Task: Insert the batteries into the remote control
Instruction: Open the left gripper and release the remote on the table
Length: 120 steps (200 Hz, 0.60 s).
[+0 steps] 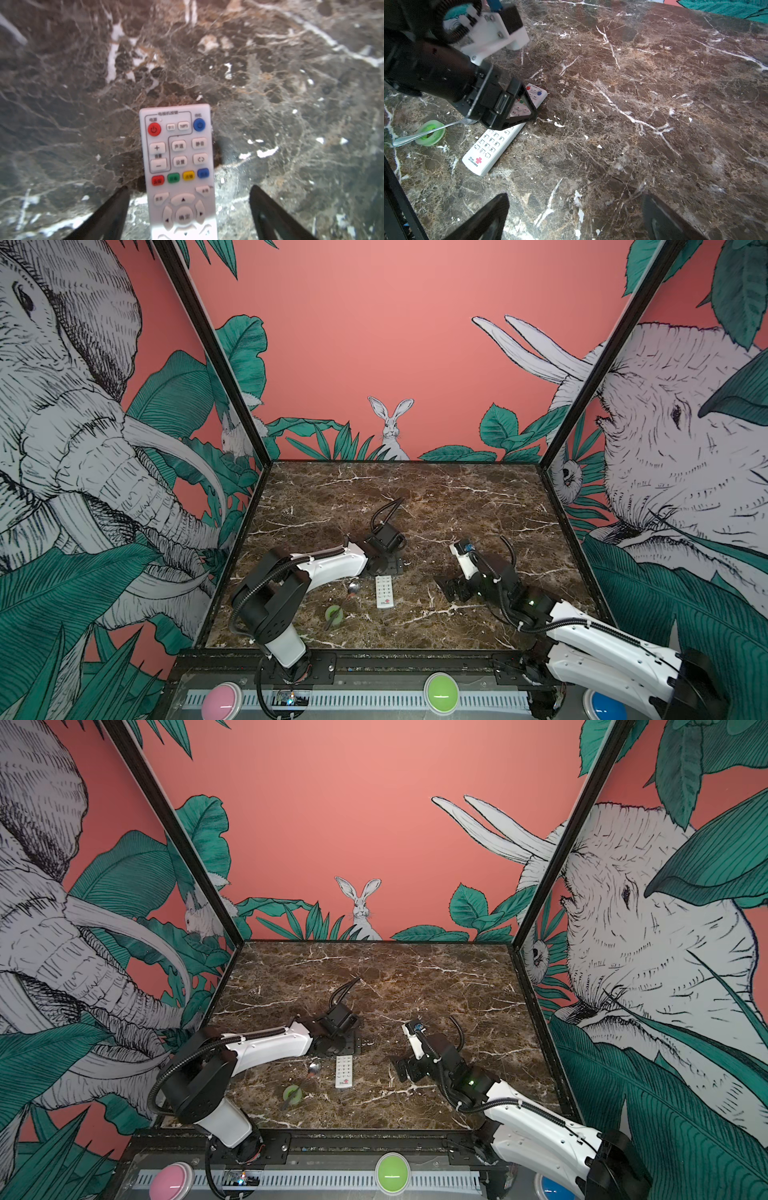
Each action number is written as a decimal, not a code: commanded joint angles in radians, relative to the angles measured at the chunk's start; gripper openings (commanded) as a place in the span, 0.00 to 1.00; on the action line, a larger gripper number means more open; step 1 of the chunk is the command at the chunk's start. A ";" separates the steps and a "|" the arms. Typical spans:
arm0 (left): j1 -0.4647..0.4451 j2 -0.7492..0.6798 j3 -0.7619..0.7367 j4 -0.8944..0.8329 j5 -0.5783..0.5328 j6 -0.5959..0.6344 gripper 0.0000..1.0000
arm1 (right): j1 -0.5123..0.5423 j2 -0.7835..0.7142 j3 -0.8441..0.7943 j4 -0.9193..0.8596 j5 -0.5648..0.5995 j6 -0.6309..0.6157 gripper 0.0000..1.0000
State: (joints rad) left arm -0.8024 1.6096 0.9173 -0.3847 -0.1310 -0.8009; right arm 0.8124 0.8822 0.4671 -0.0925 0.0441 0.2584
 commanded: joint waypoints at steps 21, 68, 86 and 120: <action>0.001 -0.125 -0.039 -0.026 -0.013 0.052 0.99 | -0.017 0.003 0.061 -0.051 0.053 0.003 0.99; 0.025 -0.346 -0.150 0.004 -0.094 0.115 0.99 | -0.067 -0.041 0.065 -0.136 0.156 0.024 0.99; 0.067 -0.465 -0.204 0.029 -0.127 0.152 0.99 | -0.108 -0.082 0.050 -0.152 0.194 0.019 0.99; 0.179 -0.641 -0.242 -0.021 -0.267 0.275 0.99 | -0.151 -0.131 0.048 -0.193 0.371 -0.021 0.99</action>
State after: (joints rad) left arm -0.6735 1.0691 0.6998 -0.3748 -0.2493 -0.6445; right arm 0.6846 0.7788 0.5171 -0.2535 0.2558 0.2592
